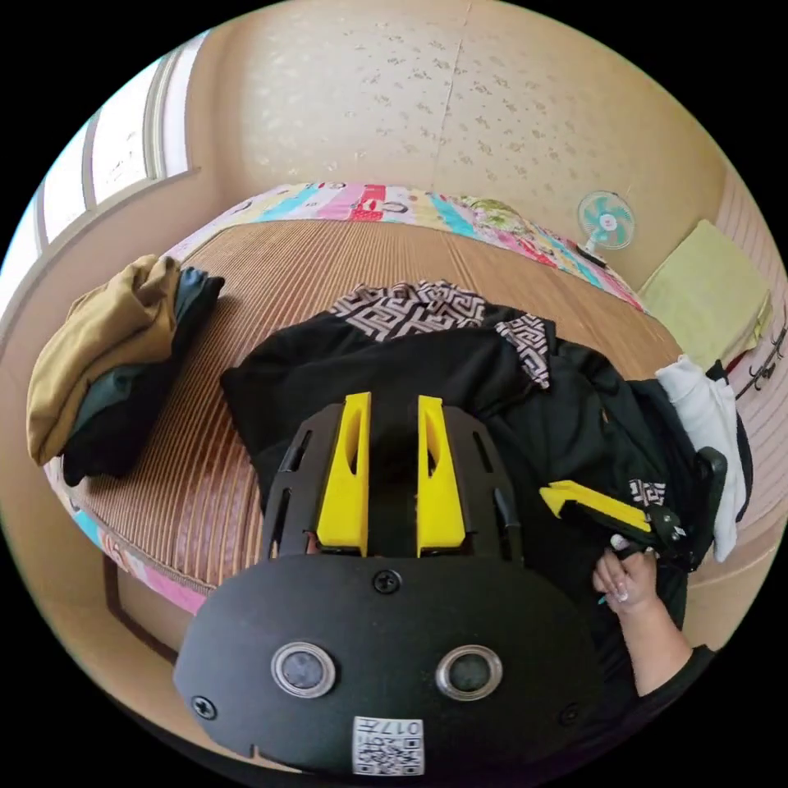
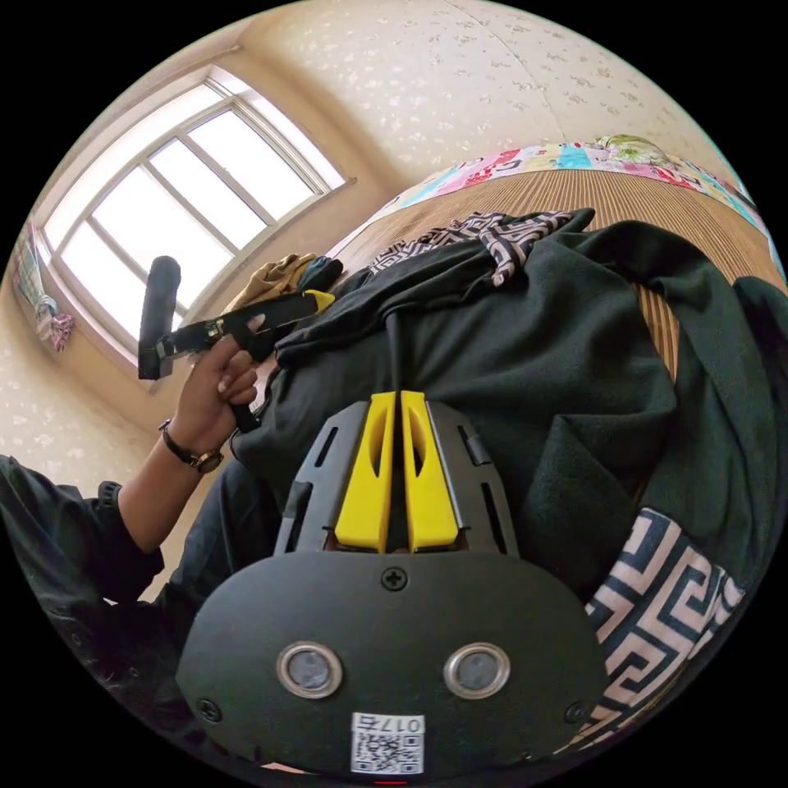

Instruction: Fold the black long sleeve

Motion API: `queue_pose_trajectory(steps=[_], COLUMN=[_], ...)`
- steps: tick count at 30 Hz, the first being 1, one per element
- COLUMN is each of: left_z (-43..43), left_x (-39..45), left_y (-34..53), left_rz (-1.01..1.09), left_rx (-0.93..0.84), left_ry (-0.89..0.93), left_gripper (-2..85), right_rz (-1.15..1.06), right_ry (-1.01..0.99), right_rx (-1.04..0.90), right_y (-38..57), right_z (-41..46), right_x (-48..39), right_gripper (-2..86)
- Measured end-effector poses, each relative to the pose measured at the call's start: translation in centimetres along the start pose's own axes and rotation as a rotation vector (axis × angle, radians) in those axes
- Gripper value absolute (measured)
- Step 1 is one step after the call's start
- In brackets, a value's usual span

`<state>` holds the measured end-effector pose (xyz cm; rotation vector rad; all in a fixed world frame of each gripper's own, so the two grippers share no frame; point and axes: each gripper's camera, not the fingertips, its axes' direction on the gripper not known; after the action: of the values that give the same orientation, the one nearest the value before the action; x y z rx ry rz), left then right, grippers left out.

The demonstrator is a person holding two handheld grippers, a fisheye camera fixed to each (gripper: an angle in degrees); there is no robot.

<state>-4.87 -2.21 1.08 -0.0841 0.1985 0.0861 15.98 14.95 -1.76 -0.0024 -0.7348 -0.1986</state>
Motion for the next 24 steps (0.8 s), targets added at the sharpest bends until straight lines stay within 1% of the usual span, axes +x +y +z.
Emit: queue_pose_trajectory(steps=[1, 2, 6, 9, 11, 12, 13, 15, 16, 17, 18, 19, 21, 22, 23, 24], left_z=[0.5, 0.0, -0.9, -2.6, -5.0, -5.4, -5.6, -3.9, -1.3, -0.1, -0.3, -0.5, -0.6, -0.6, -0.6, -0.7], left_x=[-1.5, -3.0, -4.3, -3.9, -3.4, -3.2, -3.2, -3.6, -4.1, -4.5, -4.6, -4.8, -4.6, -4.6, -4.6, -4.7], left_y=[0.8, 1.7, 2.9, 3.9, 4.8, 5.0, 5.2, 4.9, 4.9, 5.7, 6.5, 7.5, 7.8, 8.0, 8.2, 8.4], left_rz=[-0.013, -0.084, -0.162, -0.172, -0.142, -0.126, -0.109, -0.122, -0.139, -0.133, -0.134, -0.142, -0.131, -0.131, -0.131, -0.13], left_rx=[0.008, 0.03, 0.026, 0.073, 0.196, 0.225, 0.249, 0.176, 0.073, 0.094, 0.145, 0.176, 0.169, 0.168, 0.168, 0.169], left_ry=[0.063, 0.085, 0.064, 0.083, 0.09, 0.098, 0.102, 0.085, 0.076, 0.083, 0.091, 0.1, 0.084, 0.078, 0.072, 0.069], left_gripper=[8.8, 7.1, 5.2, 7.5, 9.3, 9.4, 9.0, 8.8, 8.9, 9.0, 8.7, 7.9, 7.6, 7.4, 7.3, 7.2], right_rz=[0.0, 0.001, 0.013, 0.03, -0.044, -0.065, -0.089, -0.112, -0.111, -0.102, -0.089, -0.059, -0.012, 0.014, 0.028, 0.026], right_ry=[-0.001, -0.003, 0.005, 0.076, 0.199, 0.245, 0.331, 0.388, 0.404, 0.41, 0.413, 0.414, 0.428, 0.453, 0.446, 0.429], right_rx=[-0.002, -0.007, -0.029, -0.042, -0.086, -0.105, -0.093, 0.027, 0.116, 0.166, 0.173, 0.14, -0.024, -0.187, -0.291, -0.253], right_y=[0.0, -0.1, 0.0, 1.1, 1.6, 1.4, 0.4, -1.9, -3.9, -6.2, -7.6, -10.3, -14.2, -16.0, -17.0, -17.3], right_z=[0.0, -0.1, 0.1, 0.4, 0.8, 0.8, 0.3, -1.4, -2.4, -2.8, -2.7, -1.6, 2.1, 5.5, 7.8, 7.3], right_x=[0.0, -0.1, -0.9, -3.6, -7.1, -8.0, -9.3, -10.5, -10.4, -9.7, -9.0, -7.2, -4.0, -1.8, -0.2, -0.2], right_gripper=[1.7, 1.8, 2.0, 2.2, 2.3, 2.3, 2.3, 2.9, 3.5, 4.3, 4.8, 5.8, 7.4, 8.1, 7.4, 7.1])
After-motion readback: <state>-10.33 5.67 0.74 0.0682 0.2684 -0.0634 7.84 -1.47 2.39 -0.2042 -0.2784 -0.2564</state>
